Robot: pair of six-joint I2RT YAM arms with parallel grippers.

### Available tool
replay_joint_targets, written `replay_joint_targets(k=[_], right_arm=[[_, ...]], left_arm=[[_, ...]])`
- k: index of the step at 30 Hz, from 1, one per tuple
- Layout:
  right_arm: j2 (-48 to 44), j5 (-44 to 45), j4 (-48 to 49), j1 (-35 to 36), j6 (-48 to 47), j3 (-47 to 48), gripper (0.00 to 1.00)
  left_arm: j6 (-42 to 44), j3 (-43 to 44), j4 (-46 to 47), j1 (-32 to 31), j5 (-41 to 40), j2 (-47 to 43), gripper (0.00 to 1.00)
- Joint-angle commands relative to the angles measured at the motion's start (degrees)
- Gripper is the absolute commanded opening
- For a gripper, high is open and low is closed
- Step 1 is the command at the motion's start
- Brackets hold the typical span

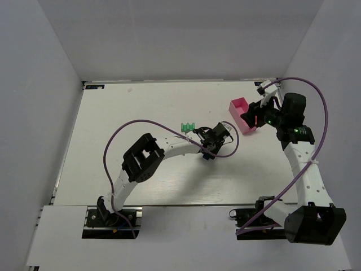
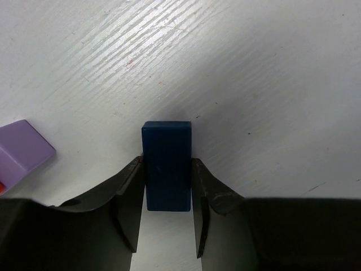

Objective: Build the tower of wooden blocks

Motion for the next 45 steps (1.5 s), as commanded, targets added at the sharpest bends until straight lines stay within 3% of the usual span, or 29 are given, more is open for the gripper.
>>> replay_joint_targets(k=[1, 3, 7, 11, 13, 18, 22, 28, 35, 45], right_arm=[[-1.0, -1.4, 1.7, -0.3, 0.1, -0.2, 0.57], [-1.1, -1.8, 1.6, -0.4, 0.0, -0.2, 0.65], [-1.2, -1.8, 1.5, -0.5, -0.2, -0.2, 0.66], [-1.8, -1.2, 1.4, -0.8, -0.9, -0.5, 0.81], [-2.5, -0.9, 1.3, -0.9, -1.6, -0.9, 0.81], [-3.1, -0.6, 1.2, -1.0, -2.3, -1.7, 0.81], [-3.8, -1.3, 0.9, -1.1, -2.8, -1.9, 0.75], [-5.2, -1.8, 0.2, -1.2, -4.3, -3.0, 0.58], [-7.1, -3.8, -0.6, -1.3, -5.5, -4.1, 0.57], [-8.6, -5.7, -0.6, -1.4, -5.7, -5.3, 0.57]], left_arm=[[0.5, 1.8, -1.1, -0.1, 2.0, -1.8, 0.36], [2.2, 1.8, -1.1, -0.6, 2.7, -3.0, 0.34], [4.4, 1.8, -1.1, -0.6, 5.6, -4.8, 0.24], [8.4, 0.5, -2.2, -0.6, 10.2, -8.4, 0.19], [10.8, -0.7, -1.7, -0.1, 14.1, -12.1, 0.18], [16.2, -0.6, -4.7, 0.6, 15.4, -18.6, 0.13], [19.9, 3.3, -9.8, 2.6, 16.0, -21.4, 0.07], [26.0, 9.2, -16.2, 7.5, 15.6, -23.8, 0.04], [33.6, 22.4, -27.9, 12.6, 21.7, -17.8, 0.04], [44.2, 15.8, -27.3, 15.2, 25.2, -20.6, 0.06]])
